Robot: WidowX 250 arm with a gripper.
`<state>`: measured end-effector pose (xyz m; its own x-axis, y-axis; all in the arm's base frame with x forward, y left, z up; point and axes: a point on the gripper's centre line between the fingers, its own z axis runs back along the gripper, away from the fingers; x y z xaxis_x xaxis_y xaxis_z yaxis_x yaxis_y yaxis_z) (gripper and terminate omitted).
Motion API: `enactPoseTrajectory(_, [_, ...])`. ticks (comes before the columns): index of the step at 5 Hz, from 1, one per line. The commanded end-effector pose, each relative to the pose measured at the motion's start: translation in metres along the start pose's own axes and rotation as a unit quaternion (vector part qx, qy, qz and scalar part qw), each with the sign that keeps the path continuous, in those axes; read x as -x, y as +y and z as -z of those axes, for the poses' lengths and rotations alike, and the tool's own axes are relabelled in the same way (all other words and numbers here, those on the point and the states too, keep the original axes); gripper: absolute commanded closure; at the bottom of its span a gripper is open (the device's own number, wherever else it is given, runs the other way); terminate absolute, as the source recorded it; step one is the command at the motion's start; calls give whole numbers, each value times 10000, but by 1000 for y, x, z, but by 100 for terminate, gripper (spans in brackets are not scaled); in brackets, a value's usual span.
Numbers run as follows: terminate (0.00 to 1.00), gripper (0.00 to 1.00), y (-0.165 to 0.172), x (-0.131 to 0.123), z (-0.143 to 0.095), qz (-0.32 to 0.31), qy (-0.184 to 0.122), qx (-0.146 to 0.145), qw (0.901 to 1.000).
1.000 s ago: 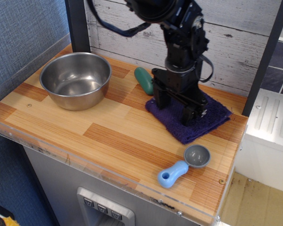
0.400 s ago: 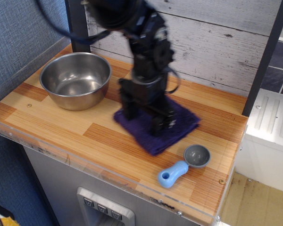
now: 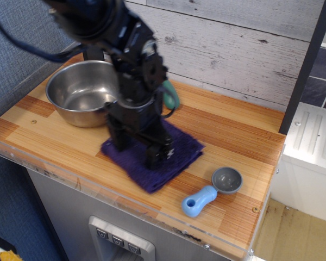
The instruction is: Slide the blue cloth to the left of the blue scooper.
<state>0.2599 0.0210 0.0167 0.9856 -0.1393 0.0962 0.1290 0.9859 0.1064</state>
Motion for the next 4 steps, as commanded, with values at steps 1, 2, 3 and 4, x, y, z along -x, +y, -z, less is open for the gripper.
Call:
enactPoseTrajectory(1, [0, 0, 10, 13, -24, -163, -202, -235, 9994])
enactPoseTrajectory(2, [0, 0, 9, 11, -28, -163, -234, -165, 9995])
enactPoseTrajectory(3, [0, 0, 10, 3, -38, -184, -405, -153, 9989])
enactPoseTrajectory(4, [0, 0, 10, -10, -63, -201, -807, -3, 9965])
